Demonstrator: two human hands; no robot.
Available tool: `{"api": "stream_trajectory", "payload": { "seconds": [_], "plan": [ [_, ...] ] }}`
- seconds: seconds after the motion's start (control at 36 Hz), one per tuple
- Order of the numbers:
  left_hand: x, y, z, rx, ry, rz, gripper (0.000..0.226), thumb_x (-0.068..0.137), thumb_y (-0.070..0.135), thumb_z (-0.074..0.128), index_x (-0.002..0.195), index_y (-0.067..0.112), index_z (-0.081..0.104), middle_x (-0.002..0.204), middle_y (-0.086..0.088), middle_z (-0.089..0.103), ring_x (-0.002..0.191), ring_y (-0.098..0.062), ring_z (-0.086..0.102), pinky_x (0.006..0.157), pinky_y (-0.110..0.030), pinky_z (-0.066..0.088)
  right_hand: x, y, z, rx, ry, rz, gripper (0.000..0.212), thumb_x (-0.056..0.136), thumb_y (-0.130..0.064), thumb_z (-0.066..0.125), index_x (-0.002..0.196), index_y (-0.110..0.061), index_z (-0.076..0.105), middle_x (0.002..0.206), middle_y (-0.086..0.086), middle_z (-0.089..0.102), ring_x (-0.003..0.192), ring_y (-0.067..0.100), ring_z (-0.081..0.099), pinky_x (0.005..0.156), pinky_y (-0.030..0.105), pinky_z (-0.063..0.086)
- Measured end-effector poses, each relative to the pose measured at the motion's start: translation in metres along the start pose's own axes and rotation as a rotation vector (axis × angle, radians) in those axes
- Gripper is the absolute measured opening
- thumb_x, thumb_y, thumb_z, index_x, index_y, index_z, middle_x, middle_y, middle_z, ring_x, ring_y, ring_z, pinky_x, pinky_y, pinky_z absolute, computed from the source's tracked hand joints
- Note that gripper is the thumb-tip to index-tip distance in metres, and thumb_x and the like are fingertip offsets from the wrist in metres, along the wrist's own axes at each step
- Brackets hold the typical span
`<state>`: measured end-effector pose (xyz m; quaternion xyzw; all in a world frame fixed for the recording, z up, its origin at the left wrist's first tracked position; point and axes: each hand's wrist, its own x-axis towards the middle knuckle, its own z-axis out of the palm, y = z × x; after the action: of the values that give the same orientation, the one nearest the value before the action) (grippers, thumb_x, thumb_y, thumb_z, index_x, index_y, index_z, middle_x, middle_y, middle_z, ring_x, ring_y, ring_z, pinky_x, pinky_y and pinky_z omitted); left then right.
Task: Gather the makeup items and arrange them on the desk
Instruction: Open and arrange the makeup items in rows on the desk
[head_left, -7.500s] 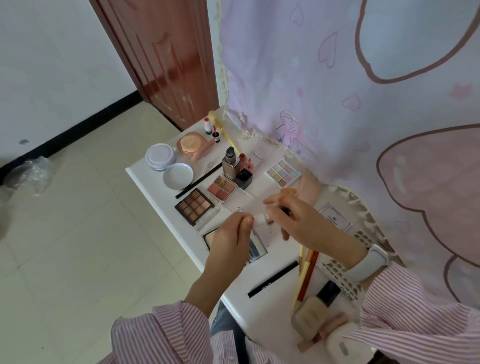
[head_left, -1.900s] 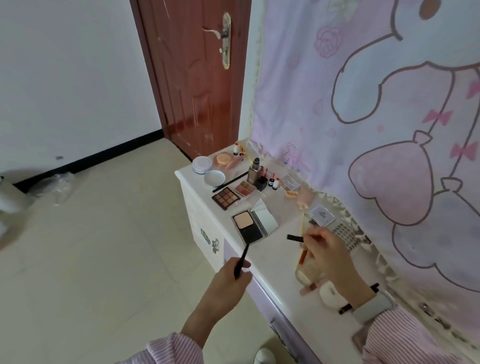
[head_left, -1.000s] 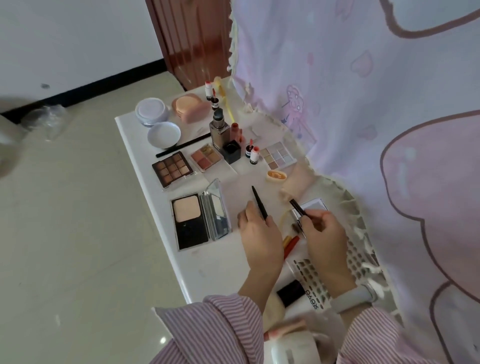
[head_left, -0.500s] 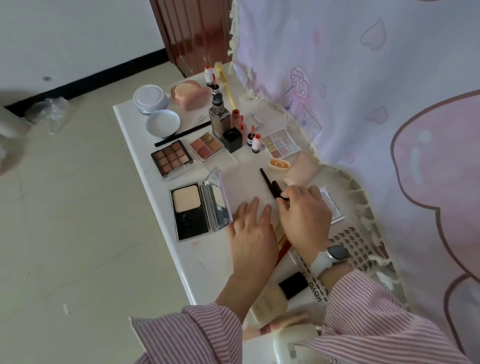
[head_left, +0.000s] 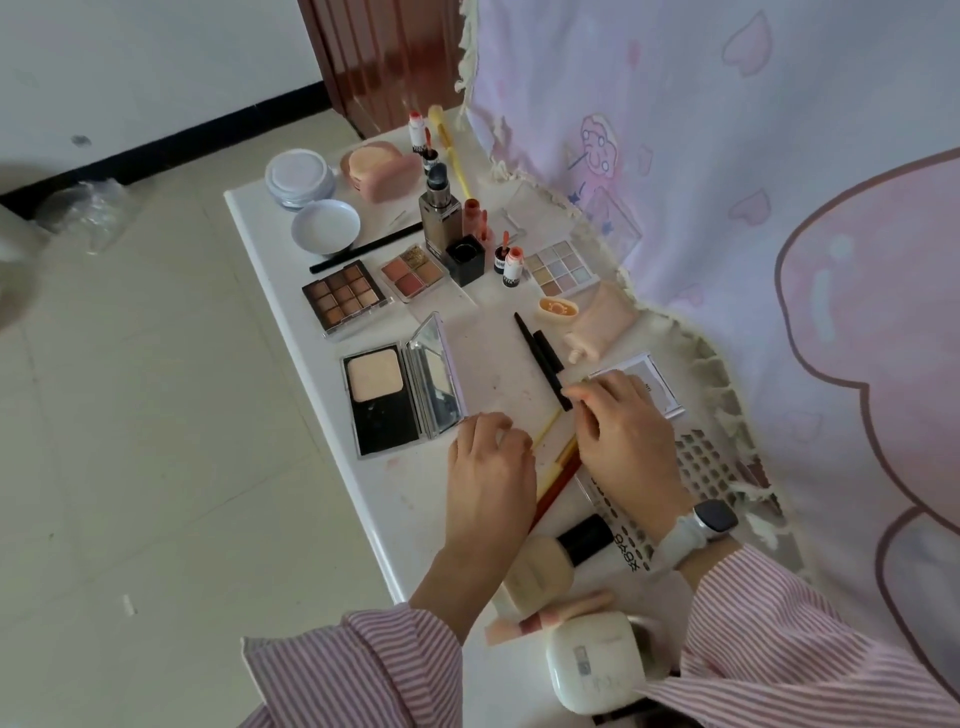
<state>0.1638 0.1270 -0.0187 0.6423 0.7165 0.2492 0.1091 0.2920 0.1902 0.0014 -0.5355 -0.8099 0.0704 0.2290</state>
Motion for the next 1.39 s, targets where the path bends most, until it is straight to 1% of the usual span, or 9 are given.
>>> {"api": "stream_trajectory", "payload": {
  "seconds": [0.14, 0.44, 0.58, 0.69, 0.92, 0.97, 1.08, 1.25, 1.39],
  "plan": [
    [-0.006, 0.000, -0.002, 0.000, -0.047, -0.056, 0.011, 0.071, 0.003, 0.074, 0.074, 0.009, 0.065, 0.068, -0.004, 0.058, 0.061, -0.016, 0.050, 0.054, -0.028, 0.048, -0.011, 0.003, 0.001, -0.020, -0.198, -0.118, 0.032, 0.071, 0.001, 0.065, 0.099, -0.014, 0.069, 0.097, 0.008, 0.058, 0.088, 0.023, 0.045, 0.064, 0.040, 0.049],
    [-0.019, -0.011, -0.022, -0.051, 0.047, 0.009, 0.009, 0.079, 0.012, 0.063, 0.088, 0.013, 0.065, 0.081, 0.000, 0.064, 0.072, -0.017, 0.059, 0.063, -0.030, 0.048, -0.006, 0.001, -0.004, -0.094, -0.158, -0.214, 0.014, 0.078, -0.021, 0.059, 0.080, -0.019, 0.072, 0.089, 0.001, 0.061, 0.090, 0.021, 0.043, 0.071, 0.036, 0.035],
    [-0.028, -0.014, -0.036, -0.121, 0.081, -0.064, 0.036, 0.086, 0.029, 0.043, 0.119, 0.013, 0.048, 0.108, -0.007, 0.062, 0.097, -0.020, 0.060, 0.083, -0.028, 0.045, -0.004, -0.002, -0.020, -0.107, -0.104, -0.034, 0.016, 0.073, -0.015, 0.075, 0.089, -0.012, 0.073, 0.074, 0.005, 0.057, 0.070, 0.025, 0.053, 0.053, 0.028, 0.042],
    [-0.037, -0.023, -0.038, -0.123, 0.077, -0.090, 0.037, 0.087, 0.026, 0.041, 0.116, 0.009, 0.054, 0.105, -0.008, 0.063, 0.096, -0.022, 0.061, 0.082, -0.031, 0.048, 0.003, -0.016, -0.016, -0.112, -0.152, 0.056, 0.015, 0.078, -0.013, 0.071, 0.091, -0.006, 0.073, 0.073, 0.008, 0.053, 0.065, 0.024, 0.052, 0.043, 0.023, 0.032],
    [-0.050, -0.043, -0.032, 0.024, 0.013, -0.007, 0.032, 0.084, 0.024, 0.043, 0.102, 0.011, 0.068, 0.104, -0.003, 0.066, 0.099, -0.020, 0.056, 0.085, -0.034, 0.044, 0.022, -0.035, 0.003, -0.092, -0.342, 0.172, 0.032, 0.095, -0.028, 0.046, 0.121, -0.013, 0.056, 0.111, 0.008, 0.052, 0.108, 0.024, 0.047, 0.072, 0.036, 0.047],
    [-0.053, -0.048, -0.030, 0.034, 0.003, 0.024, 0.033, 0.085, 0.025, 0.044, 0.104, 0.012, 0.068, 0.109, -0.003, 0.065, 0.107, -0.019, 0.051, 0.091, -0.035, 0.039, 0.018, -0.033, 0.000, -0.119, -0.339, 0.128, 0.030, 0.093, -0.024, 0.050, 0.120, -0.013, 0.057, 0.114, 0.008, 0.053, 0.111, 0.026, 0.047, 0.071, 0.036, 0.048],
    [-0.059, -0.055, -0.026, 0.021, -0.005, 0.067, 0.035, 0.088, 0.027, 0.045, 0.112, 0.011, 0.064, 0.118, -0.005, 0.062, 0.116, -0.020, 0.045, 0.100, -0.034, 0.028, -0.004, -0.020, -0.009, -0.034, -0.282, -0.112, 0.017, 0.077, -0.006, 0.067, 0.094, -0.009, 0.067, 0.090, 0.009, 0.059, 0.084, 0.029, 0.057, 0.056, 0.032, 0.049],
    [-0.058, -0.053, -0.024, 0.026, -0.002, 0.044, 0.033, 0.087, 0.025, 0.046, 0.111, 0.012, 0.064, 0.118, -0.005, 0.062, 0.116, -0.019, 0.044, 0.100, -0.033, 0.028, -0.022, -0.008, -0.013, -0.044, -0.464, -0.379, 0.025, 0.085, -0.027, 0.044, 0.086, -0.018, 0.068, 0.090, -0.001, 0.057, 0.089, 0.016, 0.039, 0.081, 0.039, 0.044],
    [-0.058, -0.053, -0.025, 0.037, -0.006, 0.047, 0.032, 0.087, 0.025, 0.047, 0.110, 0.012, 0.064, 0.118, -0.006, 0.062, 0.116, -0.019, 0.044, 0.099, -0.033, 0.029, -0.008, -0.017, -0.010, -0.111, -0.550, -0.450, 0.012, 0.074, -0.015, 0.071, 0.081, -0.018, 0.063, 0.089, -0.001, 0.058, 0.091, 0.018, 0.047, 0.075, 0.040, 0.045]
  ]
}}
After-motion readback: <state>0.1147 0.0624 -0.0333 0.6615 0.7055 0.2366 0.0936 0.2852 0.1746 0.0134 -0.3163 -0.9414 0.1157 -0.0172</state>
